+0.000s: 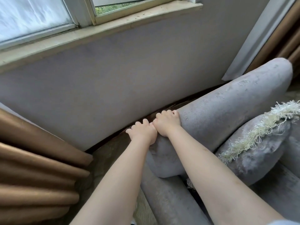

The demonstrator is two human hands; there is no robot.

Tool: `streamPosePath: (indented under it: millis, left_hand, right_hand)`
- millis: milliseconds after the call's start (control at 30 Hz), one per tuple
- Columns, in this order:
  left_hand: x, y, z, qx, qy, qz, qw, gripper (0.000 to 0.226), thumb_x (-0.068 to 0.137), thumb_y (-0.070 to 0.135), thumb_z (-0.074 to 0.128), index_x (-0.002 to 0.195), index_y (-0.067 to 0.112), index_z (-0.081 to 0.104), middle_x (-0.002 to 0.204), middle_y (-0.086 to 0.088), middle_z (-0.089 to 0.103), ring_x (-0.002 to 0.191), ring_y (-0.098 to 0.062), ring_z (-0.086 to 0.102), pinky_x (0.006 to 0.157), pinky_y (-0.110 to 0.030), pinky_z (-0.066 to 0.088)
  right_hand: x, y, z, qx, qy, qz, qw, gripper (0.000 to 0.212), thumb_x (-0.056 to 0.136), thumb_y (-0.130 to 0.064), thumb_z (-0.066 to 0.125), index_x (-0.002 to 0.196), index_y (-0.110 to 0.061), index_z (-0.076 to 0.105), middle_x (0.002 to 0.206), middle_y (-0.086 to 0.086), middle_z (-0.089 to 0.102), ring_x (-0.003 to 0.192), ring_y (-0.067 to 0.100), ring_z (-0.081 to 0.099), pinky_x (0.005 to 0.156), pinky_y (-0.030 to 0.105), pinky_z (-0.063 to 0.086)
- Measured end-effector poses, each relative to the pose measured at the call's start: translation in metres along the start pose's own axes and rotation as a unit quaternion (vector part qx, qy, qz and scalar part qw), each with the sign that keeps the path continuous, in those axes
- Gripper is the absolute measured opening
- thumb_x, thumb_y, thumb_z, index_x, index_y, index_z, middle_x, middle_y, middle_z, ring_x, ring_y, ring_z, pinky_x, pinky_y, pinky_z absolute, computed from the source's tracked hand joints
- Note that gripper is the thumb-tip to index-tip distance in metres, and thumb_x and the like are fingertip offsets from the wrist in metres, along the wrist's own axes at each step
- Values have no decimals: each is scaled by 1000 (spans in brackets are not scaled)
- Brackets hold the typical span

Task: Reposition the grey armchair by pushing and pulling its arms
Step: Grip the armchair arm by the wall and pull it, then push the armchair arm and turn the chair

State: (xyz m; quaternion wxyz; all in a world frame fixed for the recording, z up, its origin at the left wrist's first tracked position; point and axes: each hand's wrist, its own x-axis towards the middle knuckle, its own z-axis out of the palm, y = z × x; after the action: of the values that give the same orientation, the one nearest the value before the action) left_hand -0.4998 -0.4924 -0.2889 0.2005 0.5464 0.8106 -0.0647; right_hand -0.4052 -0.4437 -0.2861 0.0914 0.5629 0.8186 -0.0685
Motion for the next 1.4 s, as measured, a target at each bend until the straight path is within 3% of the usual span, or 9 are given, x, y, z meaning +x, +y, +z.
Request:
streamPosePath:
  millis: [267,467,533,633,800,1033,1133,1267,1400]
  left_hand:
    - [17,-18,-17,153,-23,180,971,45,95,32,18,126,13,45,122,-9,49,112,-33,45,91,-50,33]
    - [48,-55,-35,153,29,284,946,69,87,70,18,110,14,50,114,-6,53,106,-29,49,86,-42,35]
    - [59,-55,-46,167,66,344,922,57,89,64,25,105,14,49,110,-5,53,102,-27,49,84,-40,35]
    - [75,-38,-58,162,90,406,895,48,90,57,30,106,15,46,109,-4,52,101,-27,47,82,-40,33]
    - [96,13,-71,164,127,538,817,48,90,53,34,117,14,43,108,-3,51,100,-26,46,79,-37,35]
    - [133,84,-79,197,145,706,664,53,95,35,27,142,12,32,137,-7,42,127,-29,37,101,-45,31]
    - [144,116,-88,133,119,704,687,48,94,35,29,134,12,42,132,-9,46,122,-30,44,93,-42,39]
    - [150,172,-83,41,7,662,749,58,95,46,31,144,16,26,146,-8,29,133,-26,29,103,-38,30]
    - [148,223,-72,59,3,704,708,61,94,48,33,146,18,21,153,-13,18,138,-29,20,106,-40,27]
  right_hand:
    - [-2,-5,7,52,87,64,993,35,88,-31,33,96,-19,66,103,1,62,102,22,49,93,38,27]
    - [-3,-15,7,117,154,138,972,28,80,-33,39,80,-24,65,90,-6,64,97,16,54,100,31,27]
    - [-6,-17,9,137,190,180,955,28,81,-36,43,94,-23,65,109,-5,63,115,17,50,107,31,20]
    - [-10,-23,14,131,204,301,923,56,83,-45,48,134,-24,45,152,4,28,143,22,14,114,46,-2]
    - [-8,-29,22,191,195,494,825,86,81,-52,51,148,-15,14,157,10,2,145,25,-2,113,52,-2]
    - [42,29,-4,258,183,624,715,91,83,-48,54,148,-9,4,157,11,-5,144,33,-3,113,54,0]
    - [59,65,-16,269,177,632,704,88,87,-48,48,148,-9,-2,156,12,-10,144,33,-6,113,54,2]
    - [68,70,-8,223,145,644,717,79,86,-46,28,149,-8,-1,157,13,-7,143,33,-8,114,53,0]
    - [68,67,-12,202,155,652,714,91,73,-43,58,149,-14,18,154,15,18,143,34,11,114,52,12]
